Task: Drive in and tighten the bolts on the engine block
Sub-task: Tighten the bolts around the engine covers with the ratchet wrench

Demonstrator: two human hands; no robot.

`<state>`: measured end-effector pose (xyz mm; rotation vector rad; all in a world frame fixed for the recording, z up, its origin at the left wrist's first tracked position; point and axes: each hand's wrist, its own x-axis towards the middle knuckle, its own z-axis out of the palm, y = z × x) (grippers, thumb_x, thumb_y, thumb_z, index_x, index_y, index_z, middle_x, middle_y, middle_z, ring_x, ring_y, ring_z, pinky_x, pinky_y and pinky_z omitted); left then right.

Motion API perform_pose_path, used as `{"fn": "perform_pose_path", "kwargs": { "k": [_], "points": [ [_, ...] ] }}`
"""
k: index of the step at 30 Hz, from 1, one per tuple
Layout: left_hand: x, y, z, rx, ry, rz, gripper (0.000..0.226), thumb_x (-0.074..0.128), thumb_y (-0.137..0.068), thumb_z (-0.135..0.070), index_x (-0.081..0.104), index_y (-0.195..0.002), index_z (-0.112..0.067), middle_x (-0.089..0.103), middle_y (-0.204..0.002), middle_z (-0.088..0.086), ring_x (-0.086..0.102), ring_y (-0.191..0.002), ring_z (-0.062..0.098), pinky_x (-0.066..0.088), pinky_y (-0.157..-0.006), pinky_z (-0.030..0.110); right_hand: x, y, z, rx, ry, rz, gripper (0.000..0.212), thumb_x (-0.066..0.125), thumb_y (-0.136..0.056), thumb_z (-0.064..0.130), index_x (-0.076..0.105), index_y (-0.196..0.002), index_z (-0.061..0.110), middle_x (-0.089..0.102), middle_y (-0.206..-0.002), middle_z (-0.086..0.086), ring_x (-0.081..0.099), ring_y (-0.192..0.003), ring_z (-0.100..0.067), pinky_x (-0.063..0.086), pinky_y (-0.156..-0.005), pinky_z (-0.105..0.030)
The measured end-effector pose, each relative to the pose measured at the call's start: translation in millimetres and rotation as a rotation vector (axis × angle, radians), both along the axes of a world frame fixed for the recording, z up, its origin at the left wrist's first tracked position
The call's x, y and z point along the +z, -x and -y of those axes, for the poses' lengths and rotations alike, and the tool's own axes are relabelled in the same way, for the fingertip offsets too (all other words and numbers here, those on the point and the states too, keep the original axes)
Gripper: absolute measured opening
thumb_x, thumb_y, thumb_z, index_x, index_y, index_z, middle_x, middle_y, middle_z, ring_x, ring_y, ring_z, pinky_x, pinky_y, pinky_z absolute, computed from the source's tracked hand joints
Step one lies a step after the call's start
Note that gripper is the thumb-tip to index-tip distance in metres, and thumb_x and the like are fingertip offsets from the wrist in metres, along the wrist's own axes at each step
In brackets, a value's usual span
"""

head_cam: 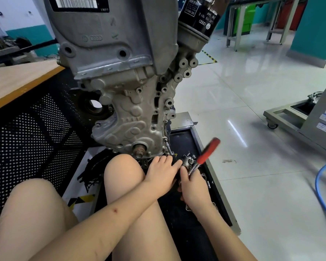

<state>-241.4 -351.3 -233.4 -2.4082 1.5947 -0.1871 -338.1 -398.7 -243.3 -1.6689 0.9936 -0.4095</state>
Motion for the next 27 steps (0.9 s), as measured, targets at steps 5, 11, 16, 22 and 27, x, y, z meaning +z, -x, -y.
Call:
{"fn": "perform_pose_path", "kwargs": {
  "k": [5,11,16,22,27],
  "points": [
    [-2,1,0,0.005,-0.013,-0.025,0.049,0.04,-0.091,-0.022,0.028,-0.138,-0.018,0.038,-0.131,0.012,0.037,-0.119,0.028,0.024,-0.097,0.034,-4,-2,-3,0.12,0.312,-0.138,0.032,0.032,-0.099,0.037,0.04,-0.117,0.012,0.066,-0.101,-0.014,0.061,-0.095,-0.035,0.041,-0.069,-0.034],
    [1,2,2,0.052,0.055,-0.041,0.061,0.051,-0.087,-0.022,0.024,-0.142,-0.021,0.036,-0.129,0.008,0.037,-0.121,0.026,0.025,-0.098,0.03,0,-5,1,-0.027,-0.261,0.12,0.035,0.033,-0.099,0.034,0.051,-0.09,0.005,0.062,-0.068,-0.012,0.052,-0.043,-0.019,0.045,-0.043,-0.027],
    [3,5,3,0.06,0.06,-0.041,0.059,0.049,-0.086,-0.014,0.025,-0.14,-0.019,0.035,-0.131,0.009,0.036,-0.122,0.026,0.024,-0.099,0.03,5,-3,5,-0.128,-0.705,0.19,0.045,0.028,-0.102,0.035,0.052,-0.08,0.003,0.058,-0.057,-0.01,0.045,-0.032,-0.013,0.035,-0.032,-0.017],
    [2,7,2,0.051,0.058,-0.034,0.063,0.049,-0.088,-0.016,0.019,-0.143,-0.02,0.035,-0.131,0.01,0.036,-0.122,0.026,0.023,-0.101,0.03,3,-1,3,-0.073,-0.39,0.144,0.041,0.031,-0.1,0.035,0.051,-0.081,0.004,0.059,-0.06,-0.01,0.048,-0.035,-0.014,0.038,-0.036,-0.021],
    [0,5,0,0.034,0.04,-0.054,0.044,0.037,-0.091,-0.022,0.031,-0.135,-0.021,0.035,-0.128,0.011,0.034,-0.119,0.028,0.024,-0.097,0.033,-2,0,-5,0.128,0.244,-0.049,0.029,0.033,-0.098,0.04,0.045,-0.108,0.014,0.066,-0.092,-0.012,0.061,-0.087,-0.032,0.043,-0.072,-0.036]
  ]
}}
